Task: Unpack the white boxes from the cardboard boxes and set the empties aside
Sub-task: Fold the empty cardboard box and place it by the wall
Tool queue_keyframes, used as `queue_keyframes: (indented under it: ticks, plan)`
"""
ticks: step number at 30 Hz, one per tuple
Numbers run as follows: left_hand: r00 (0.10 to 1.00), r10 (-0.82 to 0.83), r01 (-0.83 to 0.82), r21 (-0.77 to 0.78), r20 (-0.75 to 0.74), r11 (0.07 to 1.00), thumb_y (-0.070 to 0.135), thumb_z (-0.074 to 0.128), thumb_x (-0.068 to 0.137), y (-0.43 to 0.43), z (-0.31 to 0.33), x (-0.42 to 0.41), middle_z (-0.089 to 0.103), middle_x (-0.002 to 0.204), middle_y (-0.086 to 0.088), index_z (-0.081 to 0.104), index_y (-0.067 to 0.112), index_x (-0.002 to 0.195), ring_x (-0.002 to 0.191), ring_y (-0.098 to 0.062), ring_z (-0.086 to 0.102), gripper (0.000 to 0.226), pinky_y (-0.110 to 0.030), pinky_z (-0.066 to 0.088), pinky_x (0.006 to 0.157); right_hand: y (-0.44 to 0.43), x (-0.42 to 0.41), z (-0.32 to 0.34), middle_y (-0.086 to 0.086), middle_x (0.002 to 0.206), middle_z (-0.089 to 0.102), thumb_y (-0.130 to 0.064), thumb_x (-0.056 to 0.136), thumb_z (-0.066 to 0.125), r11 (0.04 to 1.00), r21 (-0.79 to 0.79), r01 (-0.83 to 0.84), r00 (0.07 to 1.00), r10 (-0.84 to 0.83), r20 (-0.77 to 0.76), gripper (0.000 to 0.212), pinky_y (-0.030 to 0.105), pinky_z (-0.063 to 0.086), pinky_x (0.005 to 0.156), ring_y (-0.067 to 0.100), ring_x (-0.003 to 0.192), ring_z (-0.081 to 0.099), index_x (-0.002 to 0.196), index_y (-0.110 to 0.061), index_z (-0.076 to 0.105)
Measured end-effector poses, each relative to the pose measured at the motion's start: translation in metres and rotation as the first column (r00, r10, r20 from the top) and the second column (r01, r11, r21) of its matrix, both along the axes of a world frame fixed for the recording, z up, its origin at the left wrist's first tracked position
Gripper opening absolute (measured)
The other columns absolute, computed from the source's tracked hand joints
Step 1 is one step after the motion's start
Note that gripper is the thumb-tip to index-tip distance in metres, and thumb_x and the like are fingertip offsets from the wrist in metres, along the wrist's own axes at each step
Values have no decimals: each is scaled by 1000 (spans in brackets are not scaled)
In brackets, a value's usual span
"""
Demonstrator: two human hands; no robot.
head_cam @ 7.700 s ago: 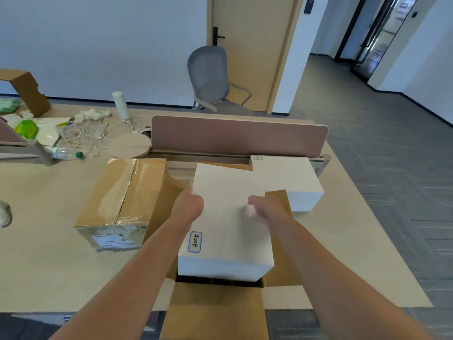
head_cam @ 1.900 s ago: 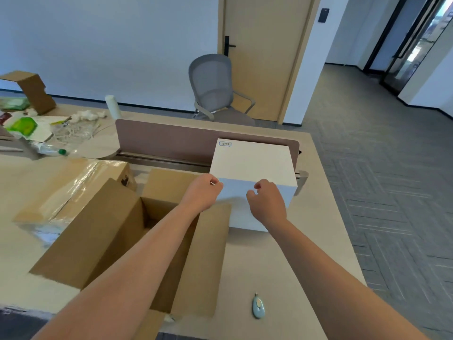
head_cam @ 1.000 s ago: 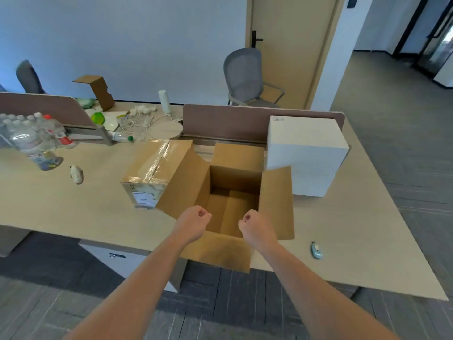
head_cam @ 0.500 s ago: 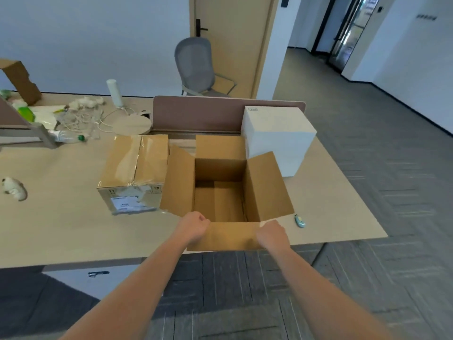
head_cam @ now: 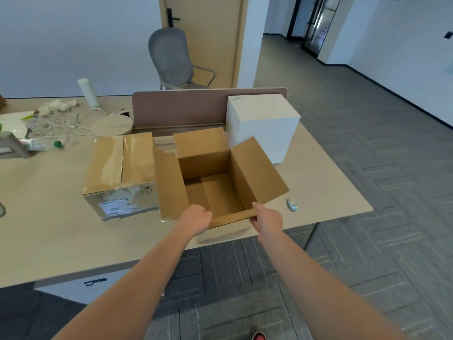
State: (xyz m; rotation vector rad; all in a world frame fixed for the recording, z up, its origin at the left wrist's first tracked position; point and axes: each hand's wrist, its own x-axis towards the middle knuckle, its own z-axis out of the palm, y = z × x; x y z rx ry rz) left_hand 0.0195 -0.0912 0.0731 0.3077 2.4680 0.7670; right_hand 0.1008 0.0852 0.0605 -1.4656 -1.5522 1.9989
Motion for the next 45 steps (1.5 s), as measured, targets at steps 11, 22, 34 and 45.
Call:
queue_keyframes:
  ticks: [11, 22, 34, 45]
  plan:
    - [991, -132, 132, -28, 9, 991, 21, 46, 99, 48, 4, 28, 53, 73, -1, 60, 11, 81, 73, -13, 53, 25, -28, 49, 69, 21, -5, 7, 5, 99, 57, -4, 98, 50, 939, 87, -334, 924, 308, 227, 23, 42, 60, 86, 30, 103, 64, 117, -16, 44]
    - [986, 61, -63, -2, -157, 998, 28, 47, 101, 62, 36, 3, 65, 100, 0, 64, 18, 109, 95, -14, 60, 22, -32, 50, 89, 121, -20, 20, 8, 95, 56, -3, 92, 54, 695, 507, -510, 841, 279, 463, 31, 28, 44, 60, 23, 83, 60, 123, -2, 49]
    - [985, 109, -107, 21, -131, 994, 25, 47, 99, 44, 37, -97, 52, 74, -4, 60, 13, 80, 71, -17, 53, 26, -29, 44, 67, 93, -76, 16, -1, 93, 57, -23, 98, 49, 652, 569, -501, 852, 255, 457, 21, 26, 41, 61, 11, 76, 54, 118, -17, 50]
    - [978, -105, 84, -118, -179, 989, 29, 46, 93, 19, 12, -231, 64, 96, -13, 66, 7, 91, 93, -28, 61, 30, -43, 53, 87, 46, -134, -20, 1, 105, 59, -37, 102, 50, 617, 315, -722, 610, 351, 711, 31, 25, 43, 79, 15, 92, 55, 119, -13, 61]
